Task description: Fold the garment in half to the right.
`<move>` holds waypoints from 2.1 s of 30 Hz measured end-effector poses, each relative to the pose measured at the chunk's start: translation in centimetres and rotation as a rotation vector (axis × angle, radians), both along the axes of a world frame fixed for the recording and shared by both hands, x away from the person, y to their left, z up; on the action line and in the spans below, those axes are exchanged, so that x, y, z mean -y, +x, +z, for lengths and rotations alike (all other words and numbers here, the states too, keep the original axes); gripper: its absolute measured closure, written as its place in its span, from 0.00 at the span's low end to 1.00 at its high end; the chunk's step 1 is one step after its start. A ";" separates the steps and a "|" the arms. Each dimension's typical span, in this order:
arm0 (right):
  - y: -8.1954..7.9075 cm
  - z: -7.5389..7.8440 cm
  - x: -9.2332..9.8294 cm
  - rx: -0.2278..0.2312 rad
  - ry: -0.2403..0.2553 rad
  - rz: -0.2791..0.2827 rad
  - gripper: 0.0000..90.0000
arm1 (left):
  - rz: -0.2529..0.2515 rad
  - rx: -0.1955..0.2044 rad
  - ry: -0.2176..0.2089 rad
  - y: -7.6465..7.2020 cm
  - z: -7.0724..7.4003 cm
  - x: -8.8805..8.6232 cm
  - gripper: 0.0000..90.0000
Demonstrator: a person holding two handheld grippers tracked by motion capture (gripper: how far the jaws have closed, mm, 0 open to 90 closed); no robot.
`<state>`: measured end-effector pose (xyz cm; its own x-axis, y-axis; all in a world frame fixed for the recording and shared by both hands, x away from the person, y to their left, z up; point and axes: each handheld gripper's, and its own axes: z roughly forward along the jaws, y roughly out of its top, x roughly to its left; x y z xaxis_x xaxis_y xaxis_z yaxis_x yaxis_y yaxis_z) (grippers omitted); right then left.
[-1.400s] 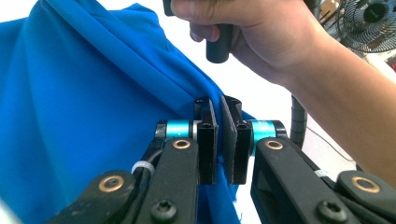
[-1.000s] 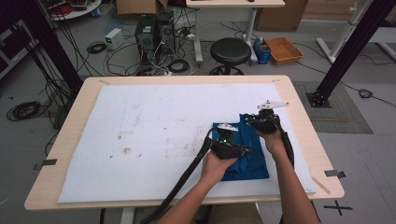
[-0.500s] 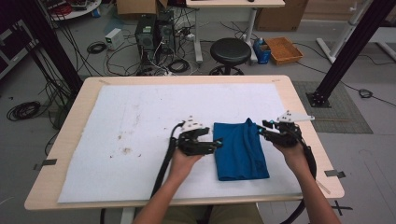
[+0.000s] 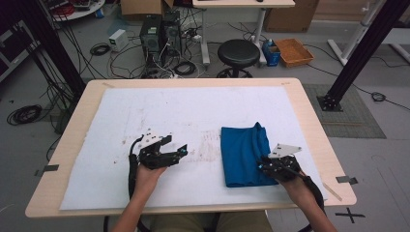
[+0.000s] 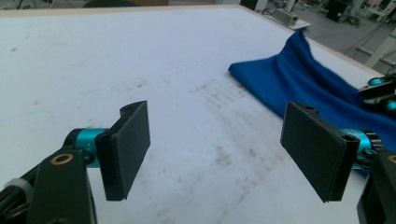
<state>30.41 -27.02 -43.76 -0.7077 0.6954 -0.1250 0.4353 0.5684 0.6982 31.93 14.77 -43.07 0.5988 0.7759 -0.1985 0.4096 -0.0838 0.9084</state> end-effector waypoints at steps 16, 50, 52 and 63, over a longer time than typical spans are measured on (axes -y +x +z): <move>-1.1 0.6 4.5 -0.042 -0.010 -0.205 0.77 | 0.048 -0.002 -0.065 -0.2 0.1 -1.3 0.27; 4.8 1.7 2.2 -0.005 0.207 -0.035 0.61 | 0.026 -0.036 -0.059 0.2 -0.2 -0.6 0.27; 4.4 1.0 2.3 -0.020 0.151 -0.028 0.61 | 0.026 -0.035 -0.060 0.1 -0.2 -0.5 0.27; 1.7 1.8 0.9 -0.015 0.288 0.140 0.63 | 0.030 -0.035 -0.064 0.2 -0.2 -0.6 0.27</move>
<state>32.14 -27.96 -41.94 -0.7990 0.5968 0.0741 0.3787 0.4035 0.8329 32.09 15.37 -43.25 0.5674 0.7784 -0.2686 0.4429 -0.0136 0.8964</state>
